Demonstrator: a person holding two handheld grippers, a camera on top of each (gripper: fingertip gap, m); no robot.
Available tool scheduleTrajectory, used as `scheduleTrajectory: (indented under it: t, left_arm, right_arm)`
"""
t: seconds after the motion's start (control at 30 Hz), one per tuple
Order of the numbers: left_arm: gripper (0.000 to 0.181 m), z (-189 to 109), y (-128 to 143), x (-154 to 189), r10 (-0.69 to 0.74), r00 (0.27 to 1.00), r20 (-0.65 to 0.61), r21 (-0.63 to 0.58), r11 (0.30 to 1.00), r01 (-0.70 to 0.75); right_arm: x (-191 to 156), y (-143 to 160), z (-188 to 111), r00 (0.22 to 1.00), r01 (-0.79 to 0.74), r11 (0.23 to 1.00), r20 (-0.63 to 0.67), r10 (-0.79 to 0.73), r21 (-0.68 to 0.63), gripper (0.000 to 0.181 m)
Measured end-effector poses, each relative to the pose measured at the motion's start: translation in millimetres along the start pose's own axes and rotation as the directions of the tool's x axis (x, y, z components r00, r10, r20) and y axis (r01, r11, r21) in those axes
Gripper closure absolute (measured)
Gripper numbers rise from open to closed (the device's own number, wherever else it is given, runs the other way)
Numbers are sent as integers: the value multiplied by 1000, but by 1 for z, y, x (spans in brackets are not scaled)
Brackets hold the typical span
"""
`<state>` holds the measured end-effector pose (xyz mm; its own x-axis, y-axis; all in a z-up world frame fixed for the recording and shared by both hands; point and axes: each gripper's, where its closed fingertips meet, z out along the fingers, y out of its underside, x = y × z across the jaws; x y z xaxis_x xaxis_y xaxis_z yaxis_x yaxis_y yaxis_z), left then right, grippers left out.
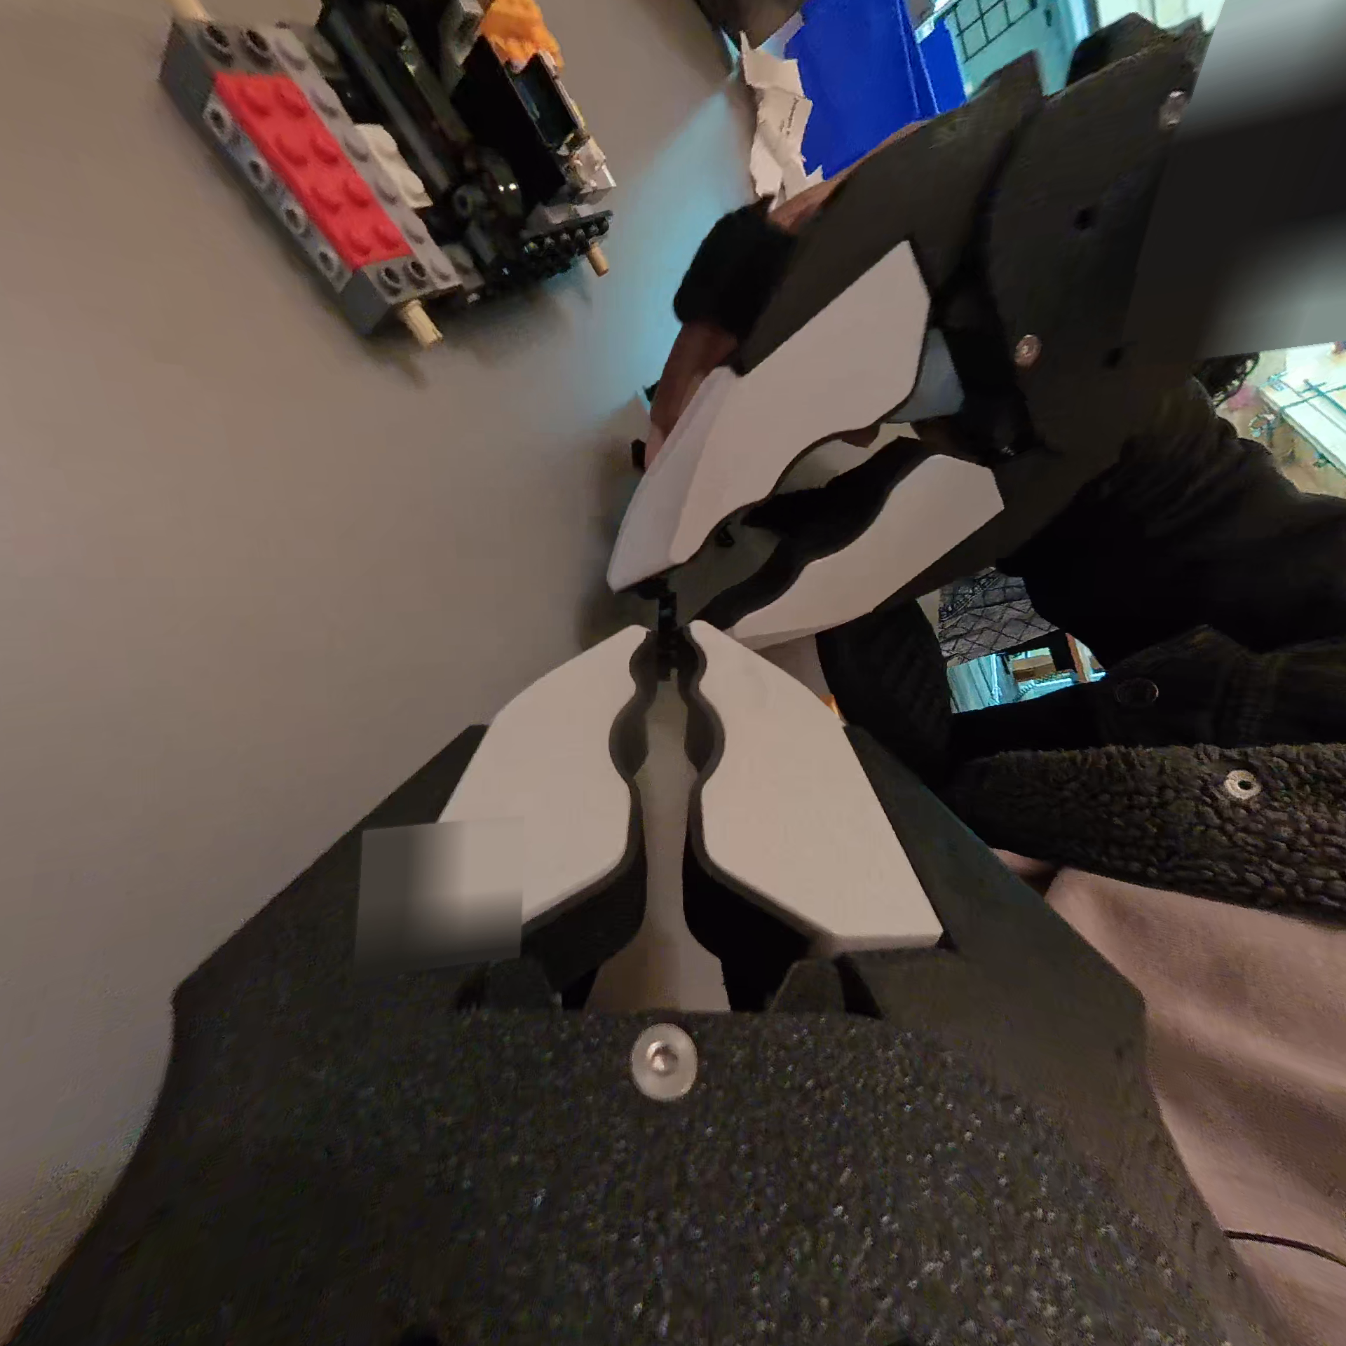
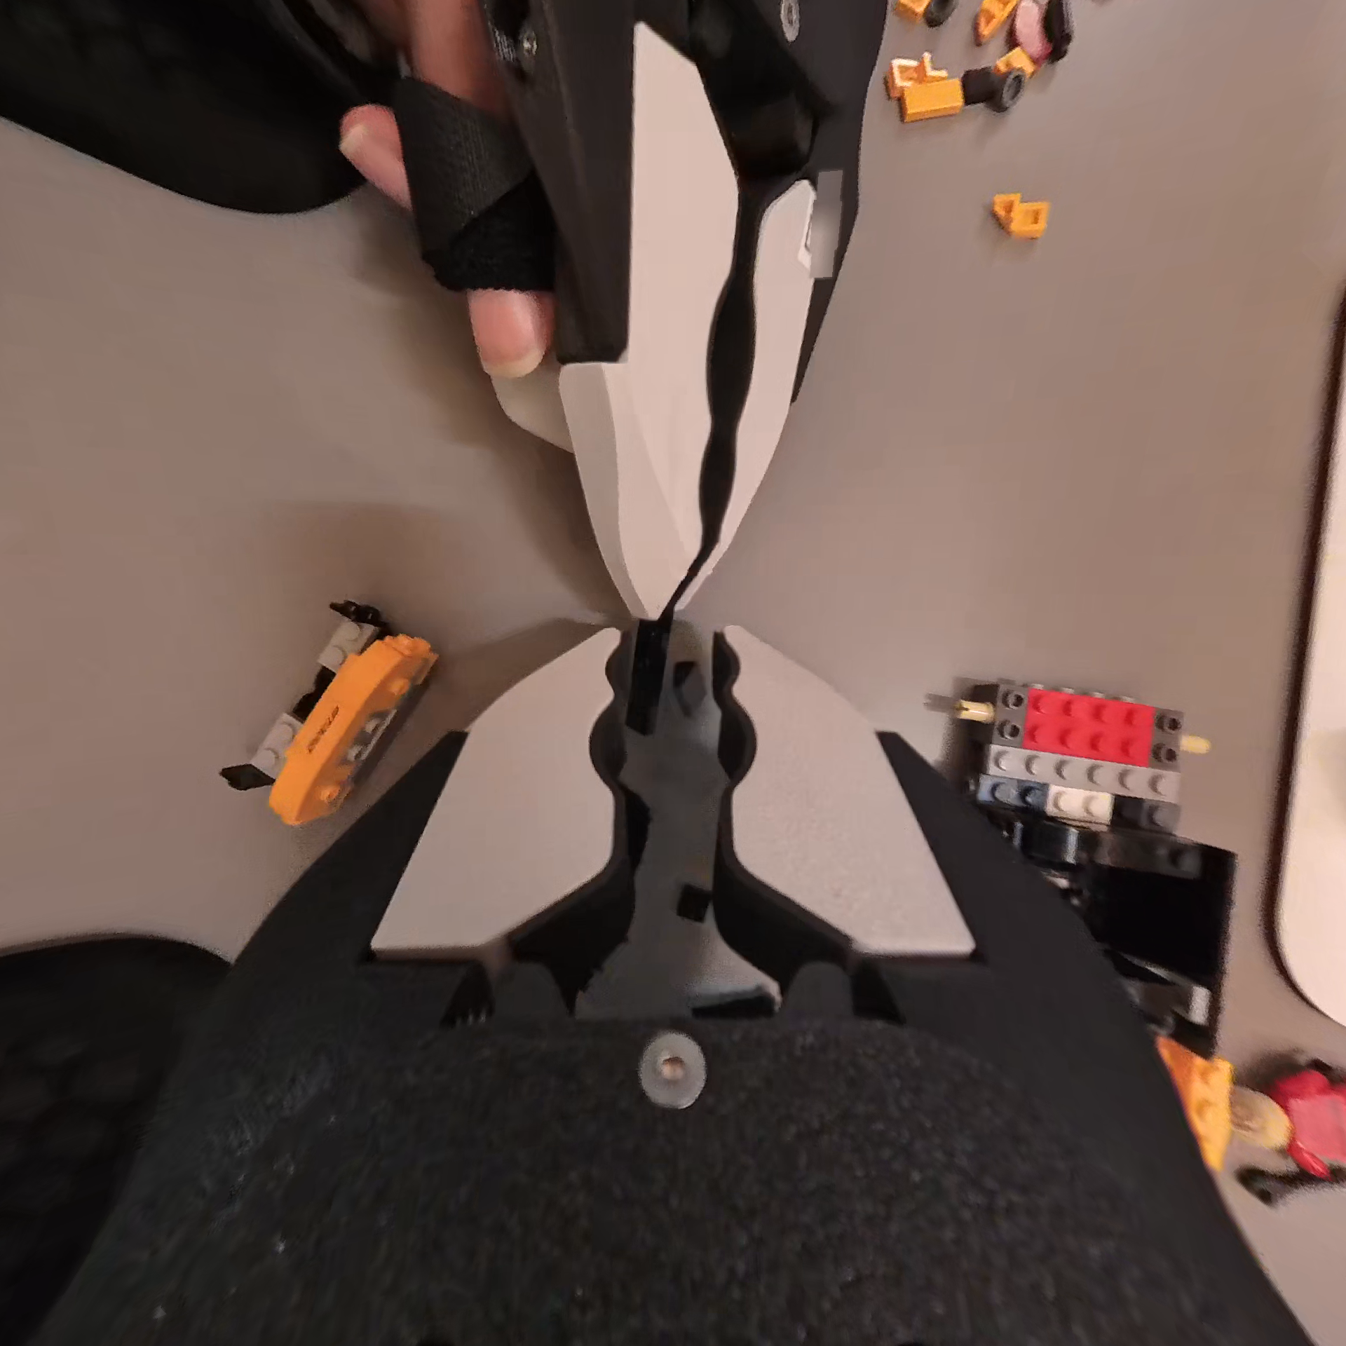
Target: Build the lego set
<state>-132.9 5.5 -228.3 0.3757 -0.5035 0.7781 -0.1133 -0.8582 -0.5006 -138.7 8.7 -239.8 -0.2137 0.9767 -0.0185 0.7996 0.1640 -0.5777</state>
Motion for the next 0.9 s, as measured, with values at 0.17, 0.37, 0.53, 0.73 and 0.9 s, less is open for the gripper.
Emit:
scheduleTrajectory:
  t: [0.17,0.37,0.53,0.73,0.9]
  left_arm:
    - [176,0,0,-3,3,1000,27,-4,1000,-3]
    - [176,-1,3,-5,53,997,62,-30,998,-52]
    - [170,-7,4,-6,114,988,104,-41,993,-110]
    - [165,-17,6,-14,231,955,187,-84,972,-219]
    - [166,-22,10,-19,364,907,210,-147,929,-339]
  right_arm:
    - [0,-1,-12,996,42,999,-82,-41,12,151]
    - [8,10,-21,995,-11,1000,-103,13,19,162]
    - [19,11,-16,989,112,993,-95,-115,-41,165]
    - [22,12,1,955,293,946,-4,-296,-143,165]
    - [21,7,7,942,334,933,63,-329,-133,167]
